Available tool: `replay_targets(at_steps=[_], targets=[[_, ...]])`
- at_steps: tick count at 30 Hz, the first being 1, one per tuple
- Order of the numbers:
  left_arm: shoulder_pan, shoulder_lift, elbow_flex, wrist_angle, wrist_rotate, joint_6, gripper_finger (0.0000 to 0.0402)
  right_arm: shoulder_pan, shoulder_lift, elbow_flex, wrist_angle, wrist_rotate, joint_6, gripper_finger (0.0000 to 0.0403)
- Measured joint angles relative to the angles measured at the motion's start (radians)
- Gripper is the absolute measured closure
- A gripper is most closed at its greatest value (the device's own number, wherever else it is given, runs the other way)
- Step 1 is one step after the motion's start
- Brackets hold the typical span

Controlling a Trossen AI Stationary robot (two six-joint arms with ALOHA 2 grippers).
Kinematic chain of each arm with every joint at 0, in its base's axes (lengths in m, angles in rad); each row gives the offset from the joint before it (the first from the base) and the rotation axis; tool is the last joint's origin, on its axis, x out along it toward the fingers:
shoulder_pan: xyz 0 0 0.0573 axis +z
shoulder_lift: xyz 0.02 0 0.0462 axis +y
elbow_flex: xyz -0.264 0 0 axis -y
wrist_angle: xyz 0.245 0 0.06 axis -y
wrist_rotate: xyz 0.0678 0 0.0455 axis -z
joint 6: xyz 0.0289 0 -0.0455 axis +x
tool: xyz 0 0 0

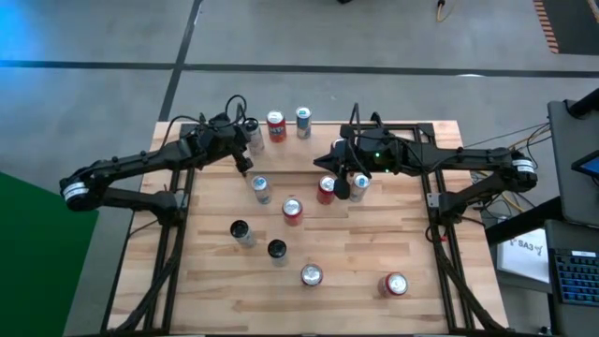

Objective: Place canned beverage on shelf
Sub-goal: Put the bottom right white soda can on the shelf

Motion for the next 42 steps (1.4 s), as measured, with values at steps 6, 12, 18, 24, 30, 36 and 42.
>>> replay_targets(at_steps=[6,12,18,24,30,36,42], targets=[[0.041,0.001,0.000,0.004,0.000,0.024,0.0402,0.000,0.000,-0.001,0.000,0.000,0.000,0.0392],[0.070,0.002,0.000,0.016,0.000,0.020,0.0401,0.000,0.000,-0.001,0.000,0.000,0.000,0.0392],[0.071,0.003,0.000,0.019,0.000,0.005,0.0402,0.000,0.000,-0.002,0.000,0.000,0.000,0.0392],[0.069,0.002,0.000,-0.007,0.119,-0.048,0.0402,0.000,0.000,-0.002,0.000,0.000,0.009,0.0392],[0.069,0.011,0.000,-0.008,0.252,-0.071,0.0402,0.000,0.000,-0.007,0.000,0.000,0.008,0.0392],[0.075,0.062,0.000,0.024,0.133,-0.055,0.0402,0.000,0.000,-0.010,0.004,0.000,0.006,0.0392],[0.078,0.132,0.003,0.095,0.118,-0.036,0.0402,0.000,0.000,-0.010,0.004,0.000,0.007,0.0392]])
